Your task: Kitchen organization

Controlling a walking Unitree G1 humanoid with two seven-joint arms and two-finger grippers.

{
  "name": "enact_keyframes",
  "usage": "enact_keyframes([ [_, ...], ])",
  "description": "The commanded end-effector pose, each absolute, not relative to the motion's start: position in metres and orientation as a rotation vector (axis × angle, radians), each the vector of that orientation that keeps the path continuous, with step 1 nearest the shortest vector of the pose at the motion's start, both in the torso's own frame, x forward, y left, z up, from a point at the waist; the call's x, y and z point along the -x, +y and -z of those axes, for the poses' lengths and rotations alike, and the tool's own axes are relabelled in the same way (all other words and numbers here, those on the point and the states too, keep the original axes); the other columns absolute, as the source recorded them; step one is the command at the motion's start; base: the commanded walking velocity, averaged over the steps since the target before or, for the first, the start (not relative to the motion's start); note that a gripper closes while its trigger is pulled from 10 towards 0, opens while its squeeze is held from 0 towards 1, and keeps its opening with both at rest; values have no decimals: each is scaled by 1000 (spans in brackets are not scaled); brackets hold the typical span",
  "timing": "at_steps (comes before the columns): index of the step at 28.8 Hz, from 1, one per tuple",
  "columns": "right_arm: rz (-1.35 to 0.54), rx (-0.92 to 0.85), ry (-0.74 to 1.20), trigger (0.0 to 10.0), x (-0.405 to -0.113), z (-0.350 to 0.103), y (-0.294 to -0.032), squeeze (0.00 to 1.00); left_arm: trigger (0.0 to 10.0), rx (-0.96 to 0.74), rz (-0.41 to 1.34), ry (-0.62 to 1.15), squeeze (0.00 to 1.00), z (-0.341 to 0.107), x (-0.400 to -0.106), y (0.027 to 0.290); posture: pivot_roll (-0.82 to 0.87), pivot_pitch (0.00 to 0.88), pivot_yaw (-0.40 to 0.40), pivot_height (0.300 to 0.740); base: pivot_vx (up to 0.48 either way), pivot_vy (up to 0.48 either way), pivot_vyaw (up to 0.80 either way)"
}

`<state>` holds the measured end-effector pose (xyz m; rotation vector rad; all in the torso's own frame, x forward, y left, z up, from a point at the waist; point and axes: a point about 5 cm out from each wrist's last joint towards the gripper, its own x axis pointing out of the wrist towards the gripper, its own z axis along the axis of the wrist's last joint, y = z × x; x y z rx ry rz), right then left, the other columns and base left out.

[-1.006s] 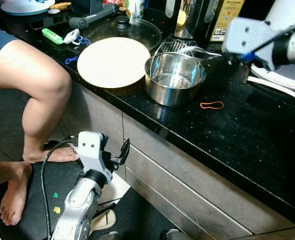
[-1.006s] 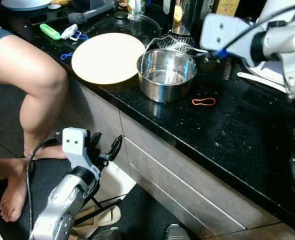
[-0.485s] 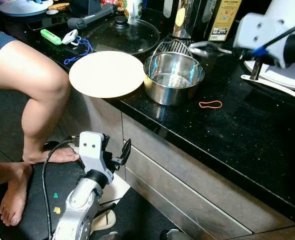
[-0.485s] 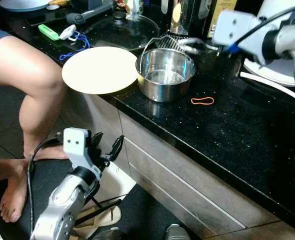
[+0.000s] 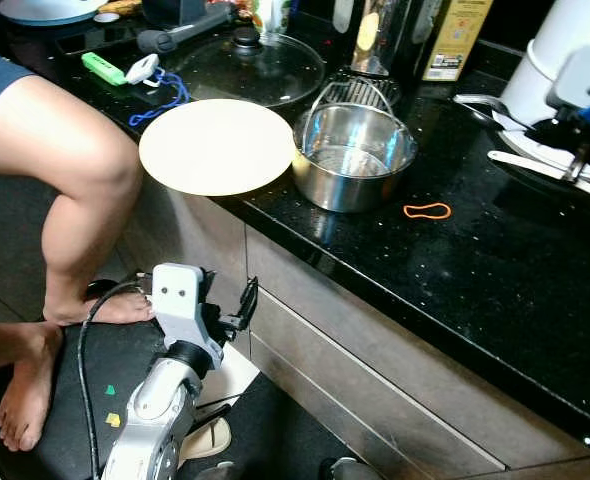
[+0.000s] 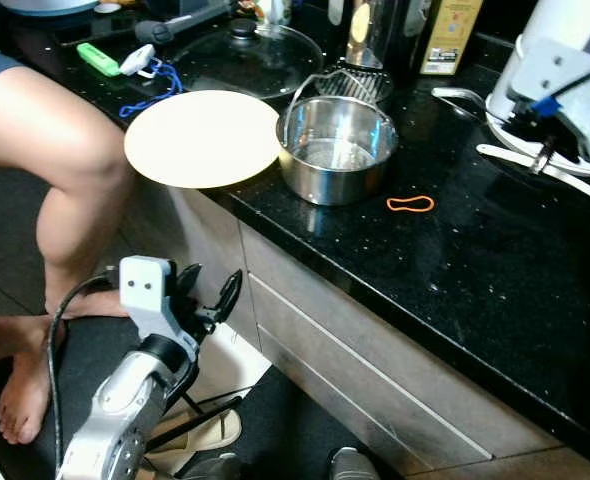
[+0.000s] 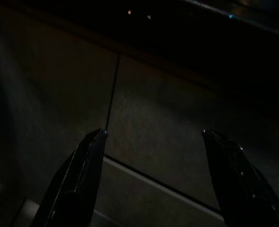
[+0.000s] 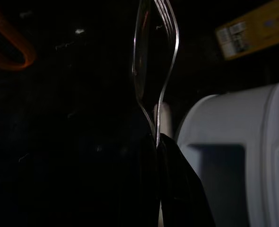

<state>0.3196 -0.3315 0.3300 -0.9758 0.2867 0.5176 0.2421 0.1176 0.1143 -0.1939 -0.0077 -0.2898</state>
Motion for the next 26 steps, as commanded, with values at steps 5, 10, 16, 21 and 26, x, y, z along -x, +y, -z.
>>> enact_keyframes([
  [5, -704, 926, 383, 0, -290, -309, -338, 0, 10000, 209, 295, 16, 0, -111, -239, 117, -22, 141, -39, 740, 0, 0, 0],
  [10, -771, 900, 430, 3608, -279, -290, -330, 525, 10000, 207, 295, 17, 0, -112, -240, 119, -25, 142, -34, 740, 0, 0, 0],
  [16, -685, 849, 379, 10000, -288, -278, -324, 1000, 10000, 203, 296, 17, 0, -112, -241, 119, -20, 139, -32, 740, 0, 0, 0],
  [21, -716, 731, 285, 10000, -286, -282, -314, 0, 10000, 201, 297, 16, 0, -112, -241, 119, -18, 137, -32, 740, 0, 0, 0],
  [26, -743, 567, 133, 10000, -284, -293, -303, 0, 10000, 196, 299, 13, 0, -113, -241, 119, -15, 131, -30, 740, 0, 0, 0],
])
